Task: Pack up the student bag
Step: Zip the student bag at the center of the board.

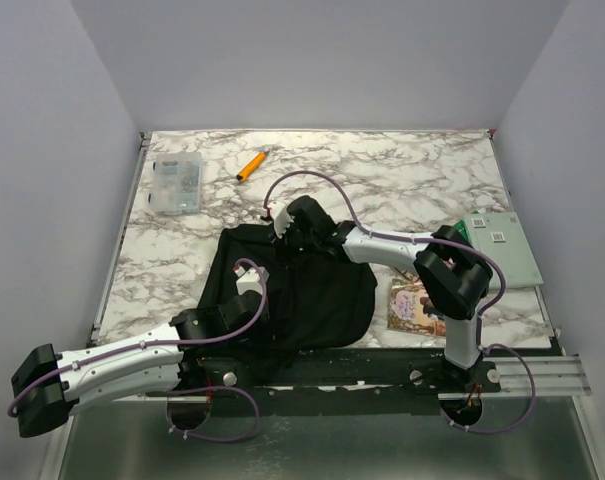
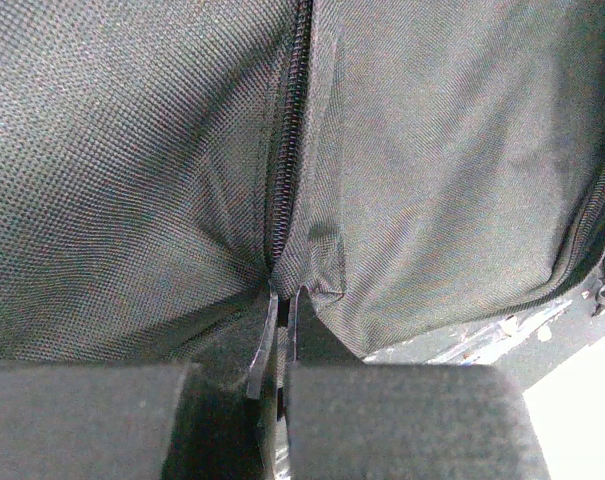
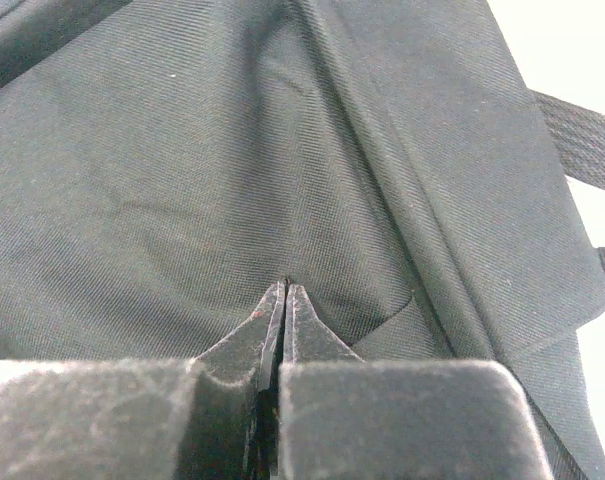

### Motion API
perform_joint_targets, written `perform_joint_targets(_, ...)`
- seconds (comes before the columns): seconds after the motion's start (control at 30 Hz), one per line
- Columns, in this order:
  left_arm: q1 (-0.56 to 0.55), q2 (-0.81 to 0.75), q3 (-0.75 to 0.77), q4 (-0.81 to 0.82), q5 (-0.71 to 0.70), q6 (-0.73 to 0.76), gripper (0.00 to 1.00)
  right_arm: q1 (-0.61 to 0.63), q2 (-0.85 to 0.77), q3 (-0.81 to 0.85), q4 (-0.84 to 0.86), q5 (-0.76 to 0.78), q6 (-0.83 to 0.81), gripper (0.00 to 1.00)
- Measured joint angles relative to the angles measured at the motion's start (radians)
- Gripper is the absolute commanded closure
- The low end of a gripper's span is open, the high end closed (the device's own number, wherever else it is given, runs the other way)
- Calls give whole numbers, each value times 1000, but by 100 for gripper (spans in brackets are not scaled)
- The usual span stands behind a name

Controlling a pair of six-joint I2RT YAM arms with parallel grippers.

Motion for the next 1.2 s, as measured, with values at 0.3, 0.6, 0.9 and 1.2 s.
perform_joint_targets(0.3,4,24,0,23,-4,-13,100,16,0,0,135,288,228,100)
perform_joint_targets(0.6,4,28,0,23,3,-24,100,-71,80,111,306,528,418,100)
perform_joint_targets(0.9,10,8,3,19,56,7,47,-114,104,249,164,377,426,75)
perform_joint_targets(1.2,291,-57,143,-3,361,134,39,-105,-201,-111,-10,224,664,50)
